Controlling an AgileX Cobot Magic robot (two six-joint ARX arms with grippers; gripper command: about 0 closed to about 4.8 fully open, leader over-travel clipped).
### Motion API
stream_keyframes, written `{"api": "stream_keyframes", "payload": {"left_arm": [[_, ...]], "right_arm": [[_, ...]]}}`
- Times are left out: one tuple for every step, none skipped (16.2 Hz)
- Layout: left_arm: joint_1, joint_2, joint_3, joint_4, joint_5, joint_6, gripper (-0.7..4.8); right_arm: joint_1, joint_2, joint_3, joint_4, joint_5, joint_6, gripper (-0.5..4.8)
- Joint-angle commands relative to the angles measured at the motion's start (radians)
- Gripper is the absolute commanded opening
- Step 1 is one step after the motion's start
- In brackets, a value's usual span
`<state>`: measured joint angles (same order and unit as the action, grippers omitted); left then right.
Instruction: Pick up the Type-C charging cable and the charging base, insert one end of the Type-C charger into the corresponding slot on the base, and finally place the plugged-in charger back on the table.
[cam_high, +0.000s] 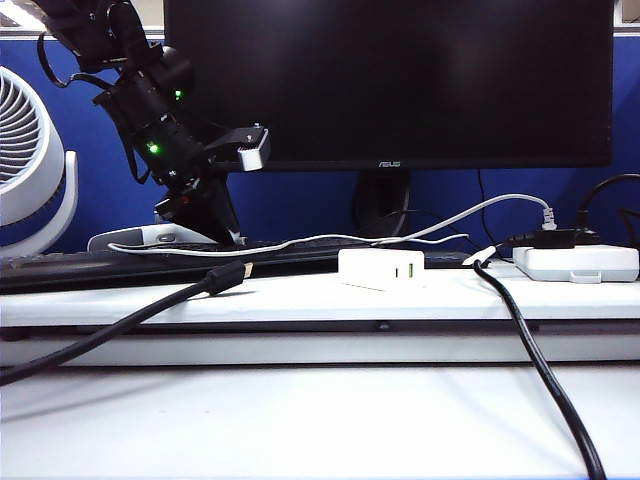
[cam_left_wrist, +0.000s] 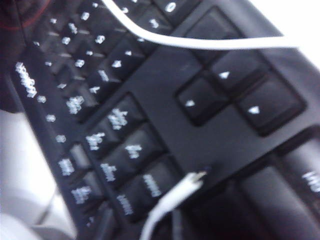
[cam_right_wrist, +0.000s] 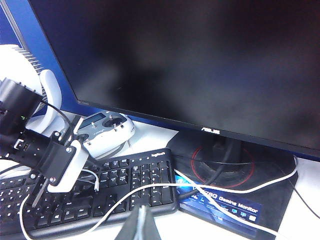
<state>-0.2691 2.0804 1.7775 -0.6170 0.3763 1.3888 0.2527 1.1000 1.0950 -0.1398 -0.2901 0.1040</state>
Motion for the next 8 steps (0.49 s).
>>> {"api": "stream_keyframes", "payload": {"left_arm": [[-0.001,0.005,0.0,-0.011,0.006,-0.013,1.18],[-0.001,0.005,0.0,-0.011,0.006,-0.014,1.09],[-0.002,0.005,0.0,-0.011,0.007,-0.017,0.76],[-0.002,0.005,0.0,-0.01,0.014,-0.034,0.57],[-0.002,0.003,0.0,-0.01,0.032,-0.052,0.56],[-0.002,-0.004,0.0,-0.01,0.051,-0.068,0.51],[-0.002,-0.013,0.0,-0.009,0.056,-0.084,0.51],[-0.002,-0.027,0.0,-0.01,0.06,-0.093,0.51]], "right_arm": [[0.0,-0.003,0.006,0.017,-0.003,0.001,-0.01],[0.0,-0.003,0.006,0.018,-0.003,0.001,-0.01],[0.0,-0.003,0.006,0.018,-0.003,0.0,-0.01],[0.0,-0.003,0.006,0.018,-0.003,0.0,-0.01],[0.0,-0.003,0.006,0.018,-0.003,0.001,-0.01],[0.0,-0.003,0.006,0.018,-0.002,0.0,-0.01],[0.0,-0.003,0.006,0.018,-0.002,0.0,-0.01],[0.0,-0.003,0.006,0.018,-0.002,0.0,-0.01]]}}
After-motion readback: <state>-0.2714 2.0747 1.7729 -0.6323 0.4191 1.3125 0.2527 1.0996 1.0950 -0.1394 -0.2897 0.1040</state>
